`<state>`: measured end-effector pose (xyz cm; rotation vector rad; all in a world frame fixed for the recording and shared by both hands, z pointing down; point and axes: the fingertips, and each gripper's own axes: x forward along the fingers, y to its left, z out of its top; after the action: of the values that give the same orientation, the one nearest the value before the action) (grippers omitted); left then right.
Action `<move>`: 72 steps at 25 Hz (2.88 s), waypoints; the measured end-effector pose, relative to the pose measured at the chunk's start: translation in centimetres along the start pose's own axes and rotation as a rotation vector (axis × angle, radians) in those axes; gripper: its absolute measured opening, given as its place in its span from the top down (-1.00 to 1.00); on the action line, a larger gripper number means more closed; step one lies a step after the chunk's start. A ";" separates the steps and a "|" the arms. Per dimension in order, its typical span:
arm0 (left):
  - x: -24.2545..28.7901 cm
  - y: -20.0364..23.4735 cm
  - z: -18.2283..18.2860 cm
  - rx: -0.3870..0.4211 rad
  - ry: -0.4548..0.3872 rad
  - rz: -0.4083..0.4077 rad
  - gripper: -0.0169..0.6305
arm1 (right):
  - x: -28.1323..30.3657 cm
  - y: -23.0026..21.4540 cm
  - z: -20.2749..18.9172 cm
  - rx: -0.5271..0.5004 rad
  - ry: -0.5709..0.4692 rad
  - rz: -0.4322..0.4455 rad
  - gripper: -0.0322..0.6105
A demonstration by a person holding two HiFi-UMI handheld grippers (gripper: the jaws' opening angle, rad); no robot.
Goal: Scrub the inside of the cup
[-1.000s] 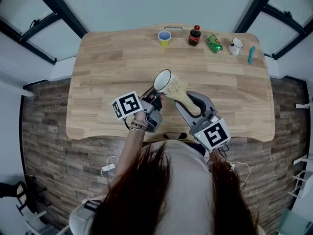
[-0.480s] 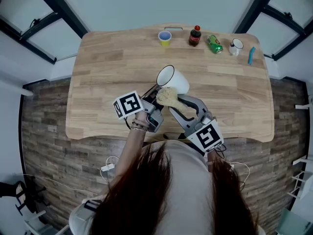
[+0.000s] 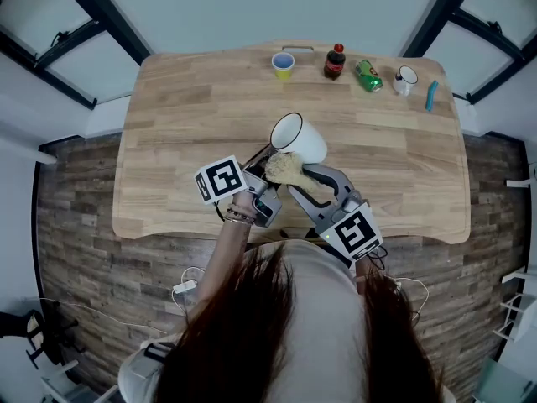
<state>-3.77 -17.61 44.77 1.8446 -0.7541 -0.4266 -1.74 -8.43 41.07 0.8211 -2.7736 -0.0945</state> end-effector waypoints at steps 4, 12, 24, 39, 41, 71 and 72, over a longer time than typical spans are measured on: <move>0.1 -0.3 0.1 -0.005 -0.008 -0.015 0.81 | 0.1 0.1 -0.4 0.009 0.009 0.009 0.46; -0.7 -0.1 1.7 -0.005 -0.071 -0.014 0.81 | 0.3 0.6 -1.0 0.029 0.035 0.033 0.46; -2.5 0.6 4.4 0.065 -0.181 0.036 0.81 | -0.7 -0.1 -1.0 0.099 0.001 0.027 0.46; -3.4 -0.2 4.4 0.216 -0.186 0.086 0.81 | -3.8 -4.6 -0.8 0.276 -0.117 -0.140 0.46; -3.3 -0.5 4.4 0.252 -0.180 0.094 0.81 | -4.2 -5.2 -0.9 0.295 -0.129 -0.171 0.46; -3.3 0.1 3.8 0.395 -0.135 0.173 0.81 | -8.2 -10.5 -2.2 0.392 -0.172 -0.432 0.46; -3.3 0.2 3.8 0.396 -0.137 0.176 0.81 | -8.3 -10.7 -2.3 0.394 -0.168 -0.434 0.47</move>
<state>-8.53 -18.07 43.28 2.1057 -1.1503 -0.3064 11.20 -12.88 40.12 1.5717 -2.7523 0.3304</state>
